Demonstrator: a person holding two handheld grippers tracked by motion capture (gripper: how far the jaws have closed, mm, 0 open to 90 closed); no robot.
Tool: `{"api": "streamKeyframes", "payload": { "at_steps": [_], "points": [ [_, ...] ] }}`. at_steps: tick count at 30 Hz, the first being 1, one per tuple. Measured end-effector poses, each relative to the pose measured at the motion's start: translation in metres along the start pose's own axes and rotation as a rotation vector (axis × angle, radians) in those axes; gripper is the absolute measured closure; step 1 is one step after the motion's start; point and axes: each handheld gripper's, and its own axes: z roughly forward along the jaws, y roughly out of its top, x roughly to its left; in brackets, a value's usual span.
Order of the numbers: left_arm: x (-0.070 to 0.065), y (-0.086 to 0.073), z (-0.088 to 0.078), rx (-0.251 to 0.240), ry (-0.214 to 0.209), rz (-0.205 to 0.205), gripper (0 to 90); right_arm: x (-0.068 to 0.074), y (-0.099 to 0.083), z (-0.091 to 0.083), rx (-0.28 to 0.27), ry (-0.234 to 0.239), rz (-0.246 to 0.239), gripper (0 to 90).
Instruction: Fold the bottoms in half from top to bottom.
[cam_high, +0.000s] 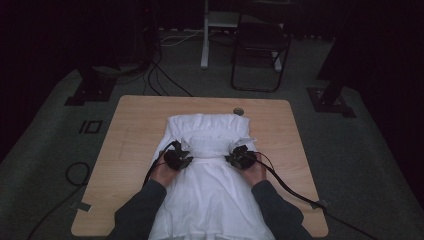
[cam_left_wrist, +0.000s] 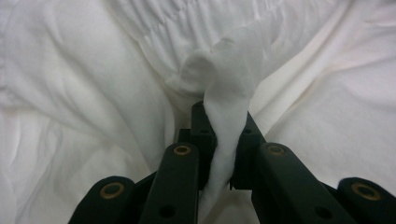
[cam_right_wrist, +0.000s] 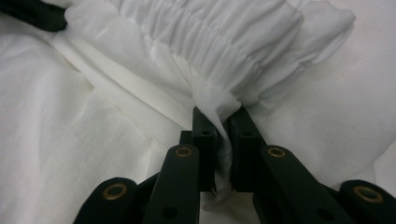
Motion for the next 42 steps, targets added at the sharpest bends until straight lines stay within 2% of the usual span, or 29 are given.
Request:
{"api": "streamKeyframes", "payload": {
  "at_steps": [3,6,10,12,14,16,18,24,26,28,31,34,36,39,40,42],
  "points": [
    [0.008,0.01,0.009,0.004,0.035,-0.016,83.4,-0.007,0.01,0.009,-0.003,-0.029,0.017,82.8],
    [0.013,0.017,0.017,-0.004,0.062,-0.048,83.2,-0.015,0.017,0.016,-0.012,-0.052,0.055,83.0],
    [0.015,0.02,0.019,-0.005,0.059,-0.083,83.3,-0.02,0.022,0.02,-0.01,-0.056,0.077,83.1],
    [0.015,0.02,0.016,-0.004,0.056,-0.081,83.7,-0.02,0.021,0.018,-0.012,-0.045,0.065,83.4],
    [0.014,0.02,0.009,-0.025,0.052,-0.083,84.5,-0.019,0.02,0.013,-0.036,-0.032,0.05,83.8],
    [0.013,0.021,-0.004,-0.067,0.032,-0.093,84.8,-0.02,0.019,0.001,-0.087,-0.013,0.078,84.2],
    [0.009,0.026,-0.023,-0.122,0.021,-0.092,84.9,-0.022,0.021,-0.014,-0.139,-0.002,0.081,84.3],
    [-0.014,0.035,-0.09,-0.303,-0.011,-0.052,84.9,-0.012,0.027,-0.078,-0.288,0.009,0.022,84.4],
    [-0.023,0.032,-0.106,-0.329,-0.028,-0.031,84.8,-0.004,0.024,-0.099,-0.329,0.018,0.001,84.5],
    [-0.031,0.023,-0.113,-0.333,-0.048,-0.014,84.7,0.006,0.016,-0.115,-0.342,0.027,-0.036,84.4],
    [-0.041,0.004,-0.108,-0.289,-0.096,-0.02,84.5,0.019,-0.003,-0.119,-0.304,0.059,-0.052,84.4],
    [-0.049,-0.021,-0.089,-0.213,-0.138,-0.03,84.0,0.03,-0.027,-0.109,-0.233,0.082,-0.063,84.3],
    [-0.052,-0.038,-0.074,-0.169,-0.167,-0.066,83.7,0.035,-0.041,-0.098,-0.188,0.11,-0.057,84.2],
    [-0.057,-0.055,-0.049,-0.084,-0.155,-0.06,83.0,0.042,-0.058,-0.079,-0.121,0.136,-0.043,84.2],
    [-0.056,-0.059,-0.044,-0.084,-0.164,-0.079,82.3,0.044,-0.062,-0.072,-0.095,0.14,-0.041,84.1],
    [-0.052,-0.06,-0.045,-0.1,-0.202,-0.132,78.2,0.047,-0.068,-0.061,-0.051,0.128,-0.049,82.9]
  ]
}}
